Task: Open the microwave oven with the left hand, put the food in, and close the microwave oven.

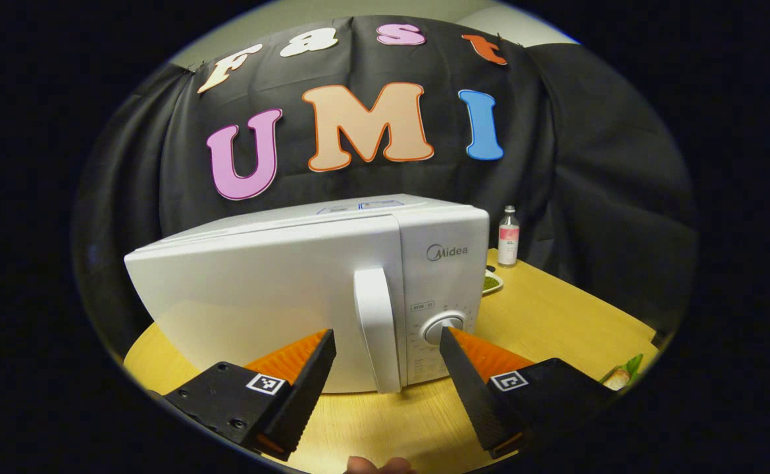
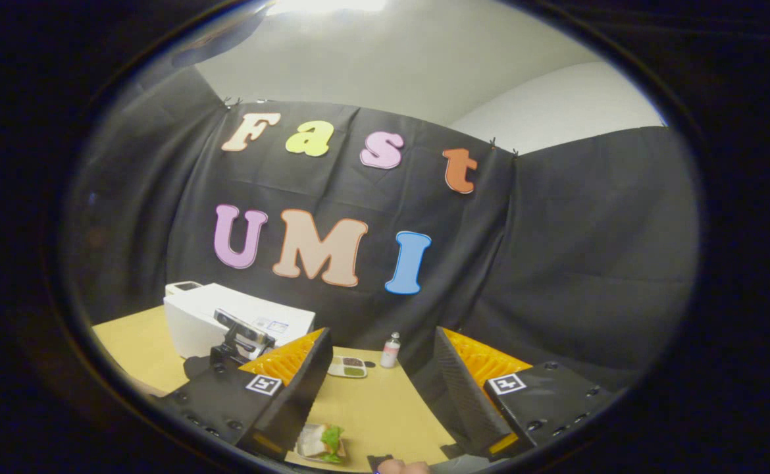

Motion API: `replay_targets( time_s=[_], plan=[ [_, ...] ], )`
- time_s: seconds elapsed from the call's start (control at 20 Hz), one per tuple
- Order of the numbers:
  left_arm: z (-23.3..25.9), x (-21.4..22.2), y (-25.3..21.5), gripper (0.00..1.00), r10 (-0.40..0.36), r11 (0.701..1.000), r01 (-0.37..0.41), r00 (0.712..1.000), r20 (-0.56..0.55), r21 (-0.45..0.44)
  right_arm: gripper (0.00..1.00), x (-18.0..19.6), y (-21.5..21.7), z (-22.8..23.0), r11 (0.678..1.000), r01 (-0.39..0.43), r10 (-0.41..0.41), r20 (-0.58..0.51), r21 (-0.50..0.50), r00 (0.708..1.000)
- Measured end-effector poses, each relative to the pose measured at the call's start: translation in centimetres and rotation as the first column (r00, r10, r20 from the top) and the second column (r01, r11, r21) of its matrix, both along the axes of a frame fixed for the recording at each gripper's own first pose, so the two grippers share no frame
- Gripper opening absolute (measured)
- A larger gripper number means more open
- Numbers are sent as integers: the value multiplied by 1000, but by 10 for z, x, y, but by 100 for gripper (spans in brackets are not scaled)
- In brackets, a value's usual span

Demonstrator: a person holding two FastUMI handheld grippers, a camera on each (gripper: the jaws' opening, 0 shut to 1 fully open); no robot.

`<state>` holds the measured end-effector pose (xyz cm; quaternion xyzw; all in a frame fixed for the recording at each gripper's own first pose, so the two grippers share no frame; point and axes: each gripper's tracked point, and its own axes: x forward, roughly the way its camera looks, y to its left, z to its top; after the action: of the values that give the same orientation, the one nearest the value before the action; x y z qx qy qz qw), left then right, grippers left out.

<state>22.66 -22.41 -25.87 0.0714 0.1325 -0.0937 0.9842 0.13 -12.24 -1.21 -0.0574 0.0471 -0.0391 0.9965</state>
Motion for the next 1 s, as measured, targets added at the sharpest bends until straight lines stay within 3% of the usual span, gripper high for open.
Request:
replay_targets(
  time_s=[0.2, 0.25, 0.4, 0.55, 0.7, 0.85, 0.9, 1.0],
  plan=[
    [-10, 8, -4, 96, 19, 999, -19, 1000, -19, -34, 97, 0, -16, -3, 1000, 17, -17, -8, 4, 1000],
    [-11, 8, -7, 87, 13, 999, -13, 1000, -21, -39, 97, 1, -19, -7, 1000, 20, -19, -17, 10, 1000],
    [-10, 9, -1, 23, 41, 999, -41, 999, -31, -25, 97, 2, -21, -11, 999, 20, -19, -29, 37, 999],
    [-11, 11, -2, 16, 44, 999, -45, 999, -20, -28, 97, 3, -19, -12, 1000, 8, -7, -33, 27, 999],
    [-10, 10, -2, 15, 41, 998, -41, 999, -18, -45, 97, 1, -15, -8, 999, -2, 3, -26, 51, 1000],
    [-14, 8, -1, 14, 29, 999, -29, 999, -14, 36, 97, -5, -12, -2, 997, -1, 1, -11, 72, 1000],
    [-15, 8, 0, 15, 28, 999, -27, 1000, -15, 23, 97, -8, -11, -2, 997, -2, 3, -7, 73, 1000],
    [-10, 8, -3, 5, 6, 1000, -5, 1000, 5, -25, 97, -14, -11, 2, 997, 3, -3, 2, 77, 1000]
  ],
)
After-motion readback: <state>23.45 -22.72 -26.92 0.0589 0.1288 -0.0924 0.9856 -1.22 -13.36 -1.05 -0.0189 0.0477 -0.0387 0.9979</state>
